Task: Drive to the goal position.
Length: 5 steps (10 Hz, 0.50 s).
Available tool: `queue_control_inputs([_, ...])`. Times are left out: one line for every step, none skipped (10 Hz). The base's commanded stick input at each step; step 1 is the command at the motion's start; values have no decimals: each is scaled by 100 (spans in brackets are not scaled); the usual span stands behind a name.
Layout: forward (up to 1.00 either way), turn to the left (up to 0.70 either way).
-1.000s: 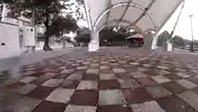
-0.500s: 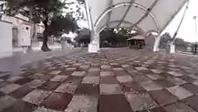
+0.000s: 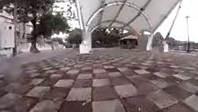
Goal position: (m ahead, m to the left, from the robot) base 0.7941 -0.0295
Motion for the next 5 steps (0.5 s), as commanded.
queue_control_inputs([100,0])
queue_control_inputs([100,0])
queue_control_inputs([100,0])
queue_control_inputs([100,0])
queue_control_inputs([100,0])
